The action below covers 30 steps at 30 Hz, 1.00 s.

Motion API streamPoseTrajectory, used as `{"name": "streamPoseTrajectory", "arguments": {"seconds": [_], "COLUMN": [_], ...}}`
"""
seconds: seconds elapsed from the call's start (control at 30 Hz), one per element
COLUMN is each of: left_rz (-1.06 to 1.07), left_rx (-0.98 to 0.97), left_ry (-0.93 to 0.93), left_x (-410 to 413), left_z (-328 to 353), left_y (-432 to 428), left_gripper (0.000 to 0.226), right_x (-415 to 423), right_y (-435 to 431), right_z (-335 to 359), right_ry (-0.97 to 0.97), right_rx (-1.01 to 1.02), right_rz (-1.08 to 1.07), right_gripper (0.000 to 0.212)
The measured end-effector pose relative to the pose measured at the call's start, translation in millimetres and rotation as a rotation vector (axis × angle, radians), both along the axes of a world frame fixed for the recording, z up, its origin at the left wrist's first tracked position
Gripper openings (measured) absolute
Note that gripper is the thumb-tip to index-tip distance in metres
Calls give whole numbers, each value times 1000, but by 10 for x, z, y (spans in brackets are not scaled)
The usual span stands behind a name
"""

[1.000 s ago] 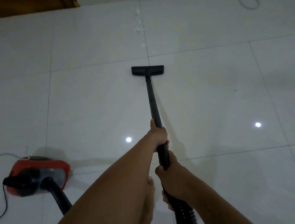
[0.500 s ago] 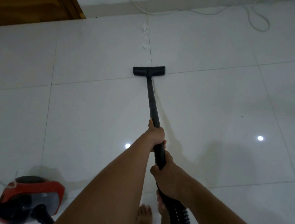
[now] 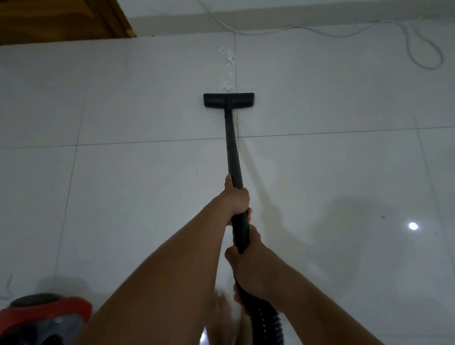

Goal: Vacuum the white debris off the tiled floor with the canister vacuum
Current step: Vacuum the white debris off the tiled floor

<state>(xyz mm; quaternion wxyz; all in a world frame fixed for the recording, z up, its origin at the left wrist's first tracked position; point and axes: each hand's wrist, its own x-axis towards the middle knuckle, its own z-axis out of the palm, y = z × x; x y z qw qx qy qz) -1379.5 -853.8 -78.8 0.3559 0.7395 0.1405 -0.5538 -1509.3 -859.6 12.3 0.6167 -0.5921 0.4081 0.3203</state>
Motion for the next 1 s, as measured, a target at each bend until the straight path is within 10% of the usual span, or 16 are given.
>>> {"name": "streamPoseTrajectory", "arguments": {"seconds": [1.0], "left_rz": [-35], "left_rx": [7], "left_ry": [-18], "left_x": [2338], "left_z": [-403], "left_y": [-1348], "left_gripper": [72], "right_x": [2286], "right_y": [-1251], "right_z": [-379], "right_ry": [-26], "right_rx": [-66], "right_rz": [-47], "right_gripper": [63]}}
